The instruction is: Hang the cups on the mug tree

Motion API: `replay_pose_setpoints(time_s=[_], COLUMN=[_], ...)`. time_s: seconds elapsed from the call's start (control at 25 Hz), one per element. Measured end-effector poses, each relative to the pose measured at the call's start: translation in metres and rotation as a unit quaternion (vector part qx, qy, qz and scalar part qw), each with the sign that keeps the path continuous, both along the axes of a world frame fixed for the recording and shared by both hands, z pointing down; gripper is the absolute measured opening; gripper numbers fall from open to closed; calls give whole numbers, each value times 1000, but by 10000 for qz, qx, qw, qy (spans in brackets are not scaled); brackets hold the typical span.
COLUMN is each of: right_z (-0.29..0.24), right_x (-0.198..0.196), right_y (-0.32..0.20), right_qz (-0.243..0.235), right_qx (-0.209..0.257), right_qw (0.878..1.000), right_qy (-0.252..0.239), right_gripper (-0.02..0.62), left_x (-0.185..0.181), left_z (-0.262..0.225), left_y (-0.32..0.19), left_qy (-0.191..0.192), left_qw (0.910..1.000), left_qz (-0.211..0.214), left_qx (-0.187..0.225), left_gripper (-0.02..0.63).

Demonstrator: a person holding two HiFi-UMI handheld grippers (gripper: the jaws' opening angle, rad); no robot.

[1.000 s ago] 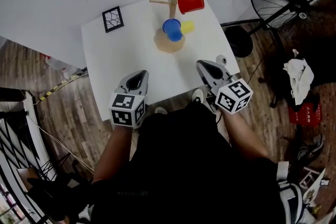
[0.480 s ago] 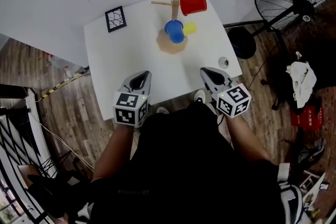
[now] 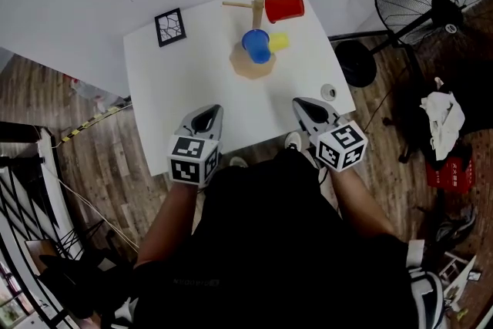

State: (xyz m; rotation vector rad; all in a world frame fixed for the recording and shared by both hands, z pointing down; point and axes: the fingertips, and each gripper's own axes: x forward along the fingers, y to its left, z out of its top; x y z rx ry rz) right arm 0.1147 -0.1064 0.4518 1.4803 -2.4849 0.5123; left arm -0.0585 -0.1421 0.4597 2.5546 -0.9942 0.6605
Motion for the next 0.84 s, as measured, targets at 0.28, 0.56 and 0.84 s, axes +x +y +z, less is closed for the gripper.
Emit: replay_pose_setpoints(time_s=[0.28,0.56,0.84], right_z=[3,3,4], right_x=[-1,-3,-5], right_y=[-2,-1,0], right_qz=[-15,-46,-38], right_qx=[-47,-74,-109], right_qw=[10000,10000,9999], right_qy=[-38,-30,-35], right_gripper=[8,8,8], left_x=[-3,-3,-5], left_z=[1,1,2], left_y=[0,0,1], left_qy=[-7,30,38], left_qw=[10000,10000,10000], left_qz=[-37,-60,-80], left_qx=[-11,-10,-19], left_gripper=[17,17,17])
